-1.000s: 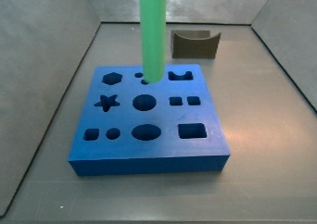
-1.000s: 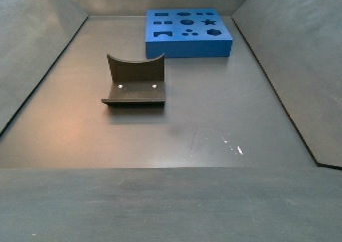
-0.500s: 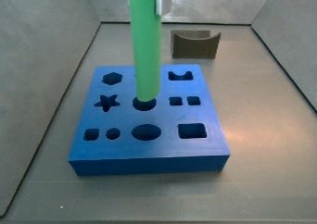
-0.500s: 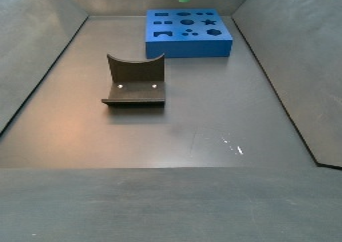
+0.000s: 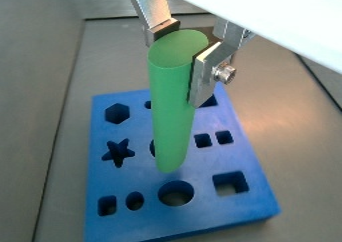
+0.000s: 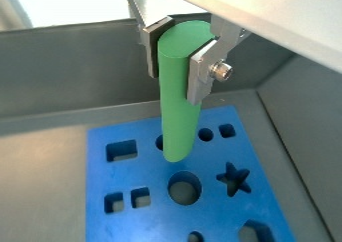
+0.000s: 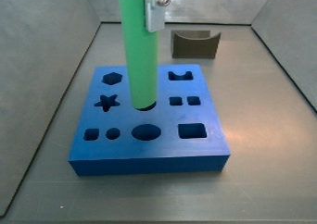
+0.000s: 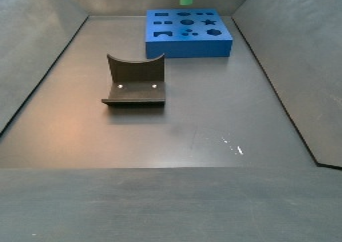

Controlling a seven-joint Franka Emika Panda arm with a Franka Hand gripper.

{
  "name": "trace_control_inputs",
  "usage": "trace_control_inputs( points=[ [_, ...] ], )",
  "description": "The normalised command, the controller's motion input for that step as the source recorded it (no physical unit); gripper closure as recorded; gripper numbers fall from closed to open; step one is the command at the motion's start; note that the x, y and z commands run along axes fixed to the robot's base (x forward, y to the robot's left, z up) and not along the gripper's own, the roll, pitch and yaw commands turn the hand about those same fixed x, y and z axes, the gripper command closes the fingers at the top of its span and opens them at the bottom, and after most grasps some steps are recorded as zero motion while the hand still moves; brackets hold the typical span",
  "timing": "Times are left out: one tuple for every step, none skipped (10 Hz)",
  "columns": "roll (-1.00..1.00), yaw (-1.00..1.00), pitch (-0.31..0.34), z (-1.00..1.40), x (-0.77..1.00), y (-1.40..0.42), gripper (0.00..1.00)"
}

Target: Insert the oval object.

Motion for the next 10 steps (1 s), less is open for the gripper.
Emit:
trace_control_inputs(
  points=[
    [0.12, -0.93, 0.0, -0.14, 0.0, -0.15, 1.0],
    [0.12, -0.94, 0.0, -0.12, 0.0, -0.15, 1.0],
    [0.12, -0.94, 0.0, -0.11, 0.0, -0.15, 1.0],
    [0.12, -0.95, 0.0, -0.12, 0.0, -0.14, 1.0],
    [0.12, -0.96, 0.0, -0.12, 0.0, -0.12, 1.0],
    [0.1, -0.95, 0.0, -0.09, 0.0, -0.13, 1.0],
    [0.0, -0.71, 0.0, -0.16, 0.21, -0.35, 1.0],
    [0.0, -0.17, 0.0, -0.18, 0.0, -0.05, 1.0],
    [0.02, 0.0, -0.039, -0.16, -0.15, 0.0, 1.0],
    [-0.01, -0.04, -0.037, -0.26, -0.01, -0.02, 1.0]
  ],
)
